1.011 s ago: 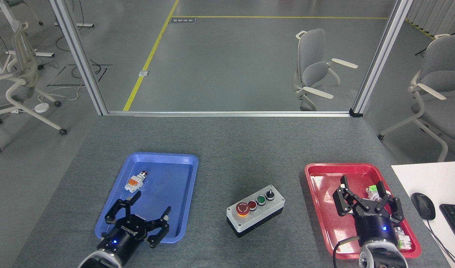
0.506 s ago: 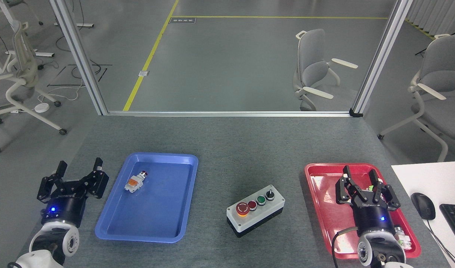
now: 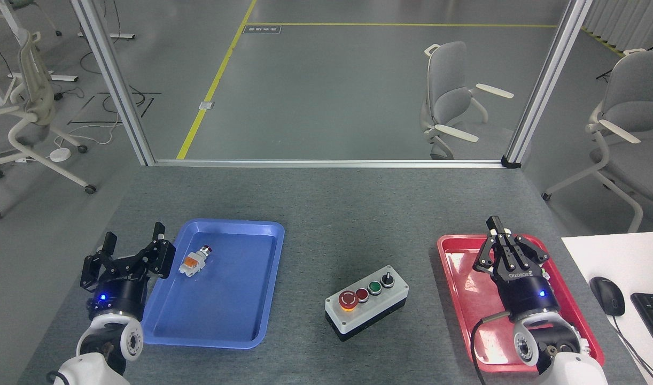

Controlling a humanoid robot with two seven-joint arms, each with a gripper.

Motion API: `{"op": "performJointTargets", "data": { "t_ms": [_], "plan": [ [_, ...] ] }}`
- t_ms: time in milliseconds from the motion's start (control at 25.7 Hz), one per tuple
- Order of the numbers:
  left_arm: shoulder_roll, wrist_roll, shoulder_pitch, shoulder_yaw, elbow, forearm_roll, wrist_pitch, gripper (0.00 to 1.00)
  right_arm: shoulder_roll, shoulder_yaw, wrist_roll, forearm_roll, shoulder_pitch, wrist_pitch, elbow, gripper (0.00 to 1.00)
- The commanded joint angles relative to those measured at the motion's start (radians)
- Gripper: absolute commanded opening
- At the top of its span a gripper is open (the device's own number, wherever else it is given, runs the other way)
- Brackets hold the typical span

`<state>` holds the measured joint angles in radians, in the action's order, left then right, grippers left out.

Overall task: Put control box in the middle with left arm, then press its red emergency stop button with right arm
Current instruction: 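Reach the right gripper over to the red button on the control box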

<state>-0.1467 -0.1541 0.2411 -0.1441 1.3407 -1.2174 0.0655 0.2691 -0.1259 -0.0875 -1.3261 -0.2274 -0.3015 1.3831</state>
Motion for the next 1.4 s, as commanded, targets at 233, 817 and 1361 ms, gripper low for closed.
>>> {"op": "performJointTargets", "data": {
  "t_ms": [233,817,1361],
  "plan": [
    [-0.001,0.007,0.007,0.012,0.003,-0.047,-0.007,0.99,-0.017,0.178,0.0,0.005,-0.087,-0.177,-0.049,0.0],
    [0.042,0.004,-0.039,0.055,0.009,-0.057,-0.044,0.99,-0.068,0.367,0.006,0.004,-0.122,-0.346,-0.262,0.0],
    [0.125,0.005,-0.135,0.14,0.011,-0.063,-0.109,0.99,-0.07,0.431,0.008,-0.005,-0.122,-0.344,-0.362,0.0]
  ]
}}
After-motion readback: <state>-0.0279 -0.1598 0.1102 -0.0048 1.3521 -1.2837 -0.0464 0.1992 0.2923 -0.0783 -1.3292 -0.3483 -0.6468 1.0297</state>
